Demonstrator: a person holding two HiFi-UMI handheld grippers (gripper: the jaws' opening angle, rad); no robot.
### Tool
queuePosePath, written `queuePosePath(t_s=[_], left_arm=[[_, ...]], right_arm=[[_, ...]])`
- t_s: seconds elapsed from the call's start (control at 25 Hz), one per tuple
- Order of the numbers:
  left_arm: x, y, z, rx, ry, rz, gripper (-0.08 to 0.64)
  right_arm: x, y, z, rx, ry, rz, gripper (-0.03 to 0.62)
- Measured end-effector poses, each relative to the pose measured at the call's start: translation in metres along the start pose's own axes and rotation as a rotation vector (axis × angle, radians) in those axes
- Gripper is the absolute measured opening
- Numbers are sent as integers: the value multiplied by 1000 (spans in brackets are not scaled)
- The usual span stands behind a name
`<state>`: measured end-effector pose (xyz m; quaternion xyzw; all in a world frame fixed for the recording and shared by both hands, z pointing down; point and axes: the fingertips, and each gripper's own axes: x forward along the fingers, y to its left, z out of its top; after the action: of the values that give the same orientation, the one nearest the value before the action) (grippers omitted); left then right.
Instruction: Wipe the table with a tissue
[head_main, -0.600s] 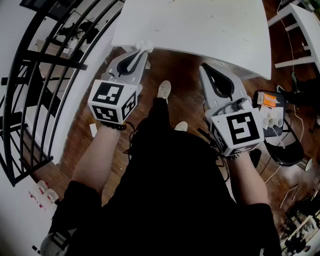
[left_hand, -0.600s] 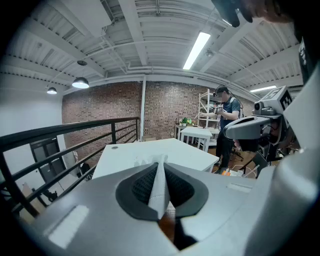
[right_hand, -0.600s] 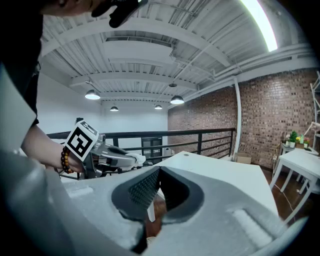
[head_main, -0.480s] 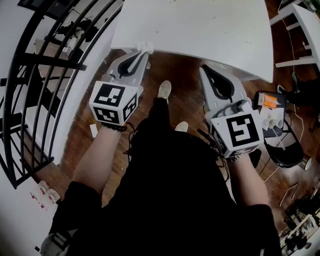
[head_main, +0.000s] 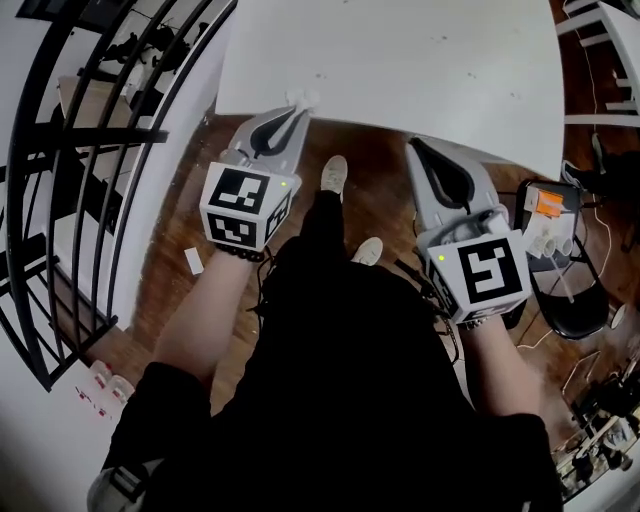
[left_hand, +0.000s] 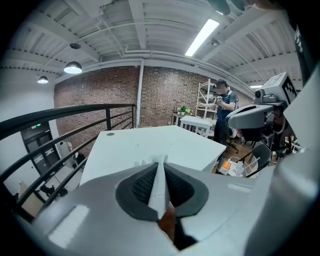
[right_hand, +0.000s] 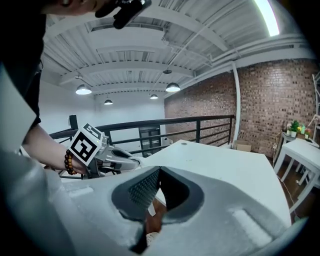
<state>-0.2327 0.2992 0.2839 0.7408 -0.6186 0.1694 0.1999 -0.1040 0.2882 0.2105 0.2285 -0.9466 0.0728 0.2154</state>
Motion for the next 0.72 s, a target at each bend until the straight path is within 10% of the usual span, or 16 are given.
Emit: queuePosePath(t_s=[0.72], left_arm=[[92,18,-53,85,208,-105,23]], right_arm=[[62,-40,-31,111,107,-21,-12]])
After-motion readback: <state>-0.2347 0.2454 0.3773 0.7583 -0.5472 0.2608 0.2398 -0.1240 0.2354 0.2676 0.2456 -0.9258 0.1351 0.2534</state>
